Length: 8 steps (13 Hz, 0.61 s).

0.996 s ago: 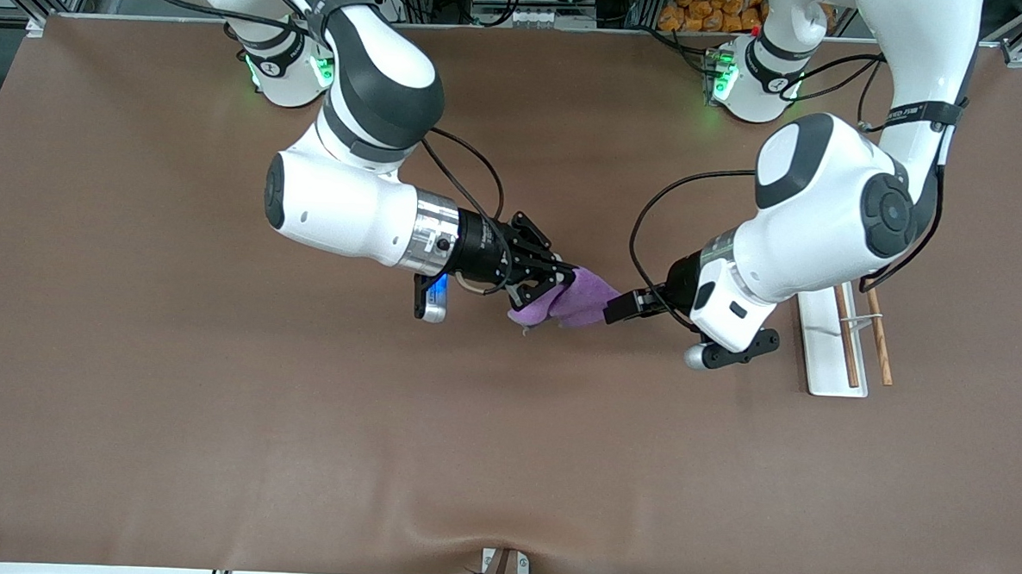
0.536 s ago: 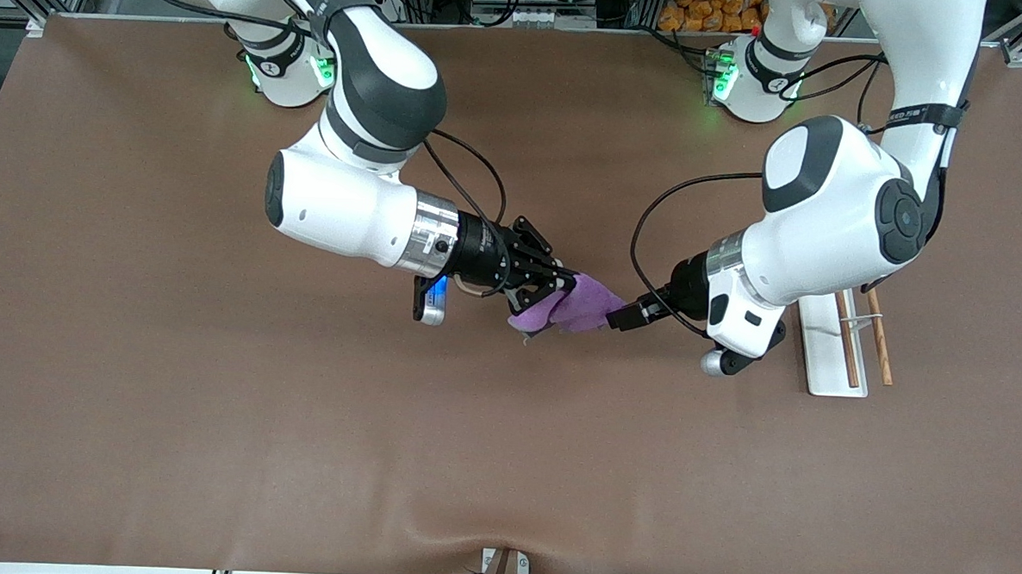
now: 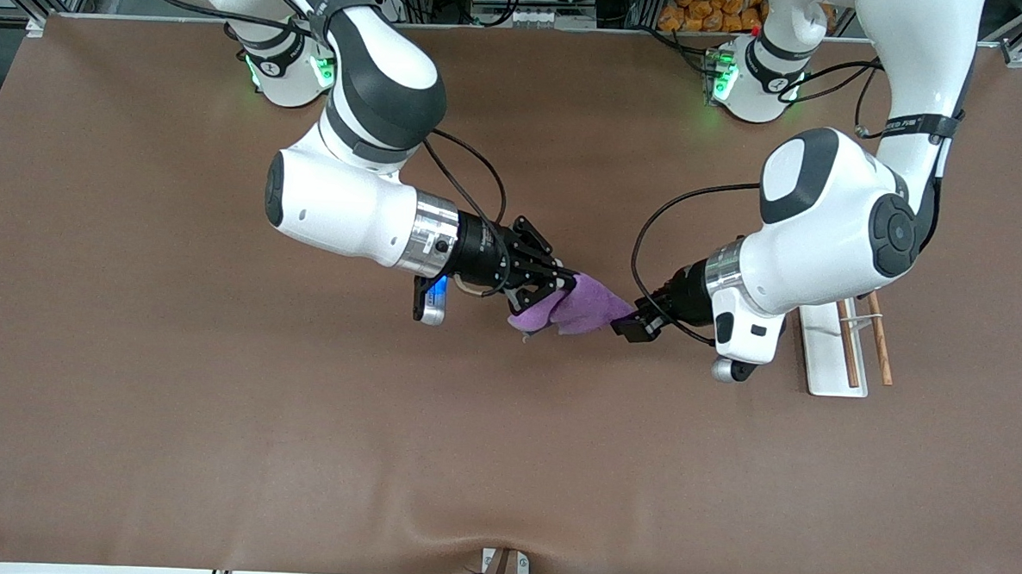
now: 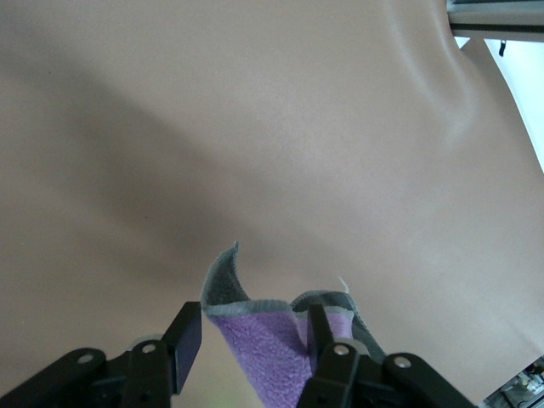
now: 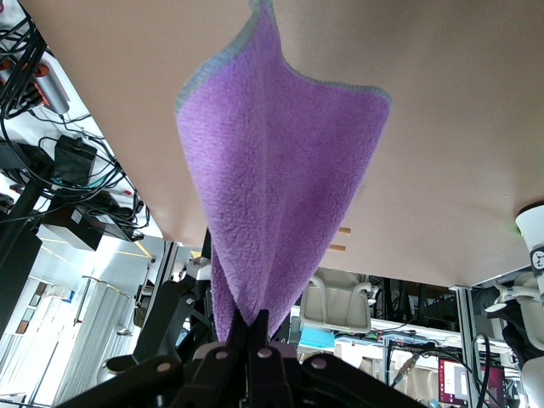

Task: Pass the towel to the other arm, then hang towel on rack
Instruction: 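Grasp the towel's hanging end with the left gripper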

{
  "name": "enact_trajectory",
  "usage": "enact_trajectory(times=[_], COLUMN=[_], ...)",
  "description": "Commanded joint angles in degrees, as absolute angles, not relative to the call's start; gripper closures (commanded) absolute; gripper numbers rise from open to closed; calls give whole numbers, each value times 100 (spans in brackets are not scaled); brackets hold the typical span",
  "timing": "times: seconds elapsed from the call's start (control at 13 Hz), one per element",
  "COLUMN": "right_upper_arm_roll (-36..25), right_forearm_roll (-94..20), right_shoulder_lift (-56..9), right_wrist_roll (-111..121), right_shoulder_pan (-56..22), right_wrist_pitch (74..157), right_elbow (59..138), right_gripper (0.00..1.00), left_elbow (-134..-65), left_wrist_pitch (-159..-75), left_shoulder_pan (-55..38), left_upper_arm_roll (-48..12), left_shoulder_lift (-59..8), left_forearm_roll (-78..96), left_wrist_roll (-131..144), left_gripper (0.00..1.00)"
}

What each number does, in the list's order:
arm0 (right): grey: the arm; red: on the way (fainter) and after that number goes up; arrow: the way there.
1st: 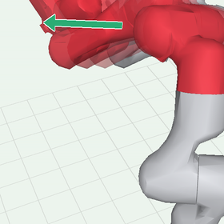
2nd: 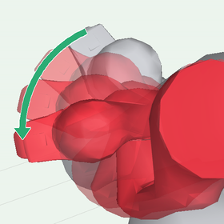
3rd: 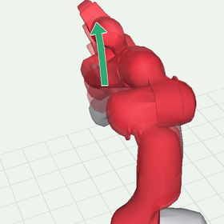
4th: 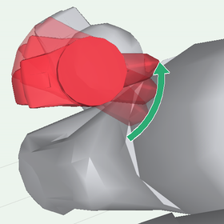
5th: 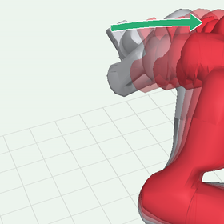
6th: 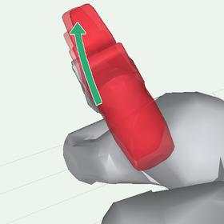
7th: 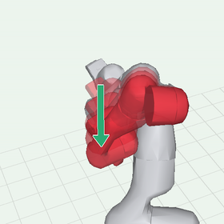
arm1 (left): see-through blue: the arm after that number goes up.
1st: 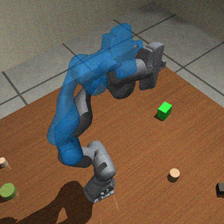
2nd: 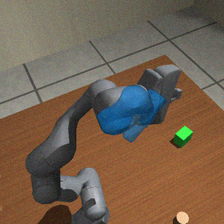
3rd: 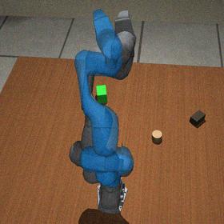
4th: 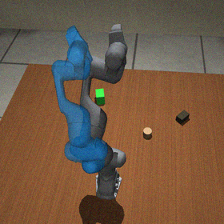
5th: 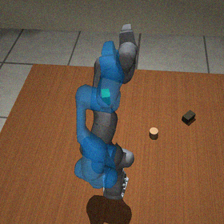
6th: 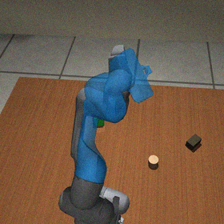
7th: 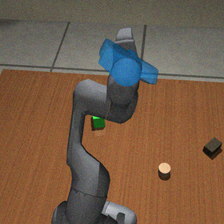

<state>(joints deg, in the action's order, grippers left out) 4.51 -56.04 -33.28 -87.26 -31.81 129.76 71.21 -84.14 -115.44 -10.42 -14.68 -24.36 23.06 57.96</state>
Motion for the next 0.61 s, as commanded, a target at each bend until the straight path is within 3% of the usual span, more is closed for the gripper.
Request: enact_trajectory(times=[0.0,0.08,0.23,0.54], right_upper_arm_roll=[369,369,369,369], right_forearm_roll=[-5739,-5739,-5739,-5748], right_shoulder_lift=[-3357,-3357,-3357,-3340], right_wrist_roll=[-8789,-8789,-8789,-8789], right_shoulder_pan=[-3261,-3261,-3252,-3226], right_wrist_pitch=[12990,12990,12981,12981], right_elbow=[7031,7031,7031,7031], right_gripper=[100,100,100,100], left_elbow=[-8358,-8358,-8358,-8341], left_wrist_pitch=[-11496,-11496,-11496,-11479], left_shoulder_pan=[-1055,-1046,-1055,-1011], left_upper_arm_roll=[-1450,-1450,-1450,-1450], left_shoulder_lift=[-2435,-2435,-2443,-2426], left_forearm_roll=[2303,2303,2303,2250], left_wrist_roll=[6055,6047,6038,5985], left_gripper=[61,79,97,100])
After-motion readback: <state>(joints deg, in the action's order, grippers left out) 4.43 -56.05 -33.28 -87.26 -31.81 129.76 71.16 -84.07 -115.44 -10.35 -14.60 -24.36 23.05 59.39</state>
